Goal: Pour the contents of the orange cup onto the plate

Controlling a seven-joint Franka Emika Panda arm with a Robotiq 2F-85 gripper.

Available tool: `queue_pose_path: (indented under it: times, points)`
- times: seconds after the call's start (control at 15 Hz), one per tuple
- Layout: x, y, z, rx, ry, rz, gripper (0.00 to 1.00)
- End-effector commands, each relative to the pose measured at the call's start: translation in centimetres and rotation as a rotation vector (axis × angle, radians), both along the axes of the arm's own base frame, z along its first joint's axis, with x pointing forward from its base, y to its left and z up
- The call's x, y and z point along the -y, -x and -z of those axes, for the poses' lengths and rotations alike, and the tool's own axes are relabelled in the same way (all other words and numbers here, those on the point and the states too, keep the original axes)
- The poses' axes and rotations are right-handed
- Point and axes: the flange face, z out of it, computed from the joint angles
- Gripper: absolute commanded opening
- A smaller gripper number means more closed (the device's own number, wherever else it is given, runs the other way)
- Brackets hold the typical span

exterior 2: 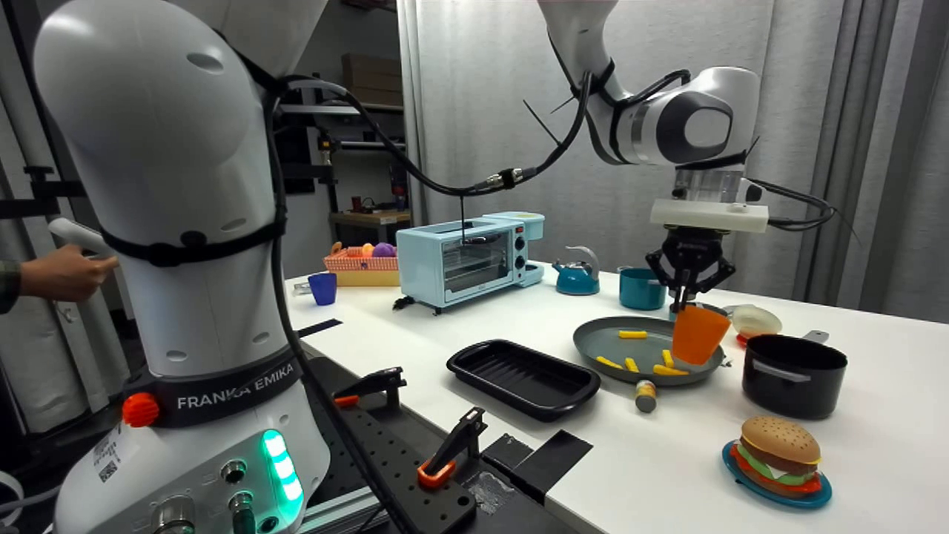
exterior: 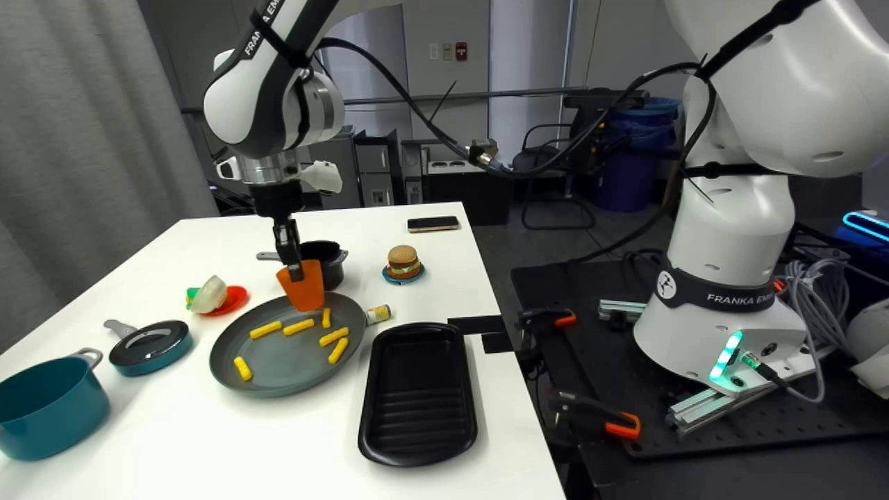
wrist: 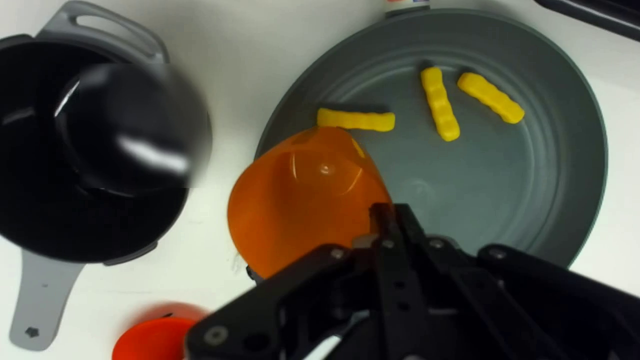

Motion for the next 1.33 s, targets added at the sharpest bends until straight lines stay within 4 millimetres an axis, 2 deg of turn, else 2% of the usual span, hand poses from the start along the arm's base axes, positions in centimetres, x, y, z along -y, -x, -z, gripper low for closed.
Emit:
queue_pose_path:
  times: [0.0, 0.67, 1.27]
  points:
    - [0.00, 0.34, -0.26, 0.055, 0.010, 0.027, 0.01]
    - [-0.85, 0.33, 0.14, 0.090, -0.049, 0.117, 0.01]
    - [-0.60, 0.11, 0.07, 0.134, -0.025, 0.120, 0.01]
